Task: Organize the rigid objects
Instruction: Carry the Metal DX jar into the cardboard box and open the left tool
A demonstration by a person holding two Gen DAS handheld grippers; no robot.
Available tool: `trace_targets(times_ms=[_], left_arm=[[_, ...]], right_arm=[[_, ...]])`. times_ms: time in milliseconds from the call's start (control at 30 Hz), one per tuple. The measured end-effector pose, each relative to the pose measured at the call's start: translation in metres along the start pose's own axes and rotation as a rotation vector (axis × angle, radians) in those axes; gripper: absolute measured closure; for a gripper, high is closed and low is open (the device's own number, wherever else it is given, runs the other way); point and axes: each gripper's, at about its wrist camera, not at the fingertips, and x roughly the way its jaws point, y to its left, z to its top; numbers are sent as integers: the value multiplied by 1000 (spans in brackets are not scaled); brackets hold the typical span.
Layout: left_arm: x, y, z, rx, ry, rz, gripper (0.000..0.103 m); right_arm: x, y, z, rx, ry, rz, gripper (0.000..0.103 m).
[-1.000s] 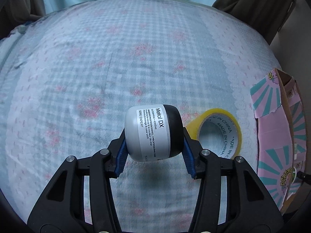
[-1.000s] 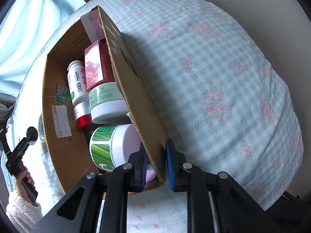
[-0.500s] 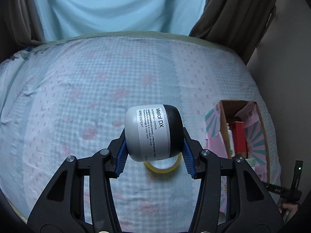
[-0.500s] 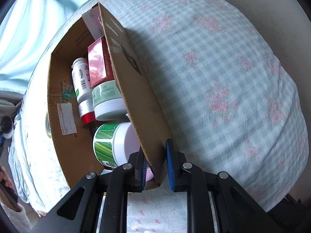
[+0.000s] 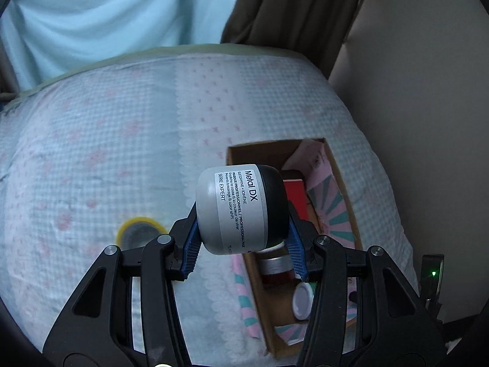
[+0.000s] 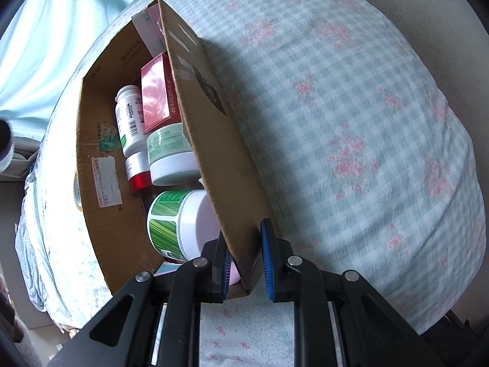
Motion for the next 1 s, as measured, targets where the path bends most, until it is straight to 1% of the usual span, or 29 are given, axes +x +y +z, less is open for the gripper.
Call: trace_targets(times_ms=[200, 367, 500, 633, 667, 700, 733, 767, 833, 1000], left_arm=[[54, -51, -19, 38, 90, -56, 58], [97, -71, -32, 55, 150, -71, 58], [110, -81, -35, 94, 176, -74, 58], [113, -86, -32, 115, 222, -92, 56], [112, -87, -30, 127, 224, -80, 45], [109, -89, -29, 138, 219, -74, 28], [105, -89, -28, 146, 214, -78, 2], [102, -89, -26, 148, 192, -86, 0], [98, -88, -24, 160, 175, -79, 0], [89, -79, -18, 149, 178, -75, 0]], right_arm=[[1, 0, 1, -15, 4, 11, 86], [0, -1, 1, -11, 6, 15, 86], [-1, -1, 0, -27, 6, 12, 86], [-1, 0, -2, -40, 5, 13, 86], [-2, 0, -2, -41, 5, 13, 86], [-1, 1, -2, -41, 6, 13, 86], [-1, 1, -2, -42, 5, 12, 86], [-2, 1, -3, -44, 5, 11, 86], [-1, 2, -2, -47, 3, 9, 86], [-1, 2, -2, -51, 8, 5, 86]])
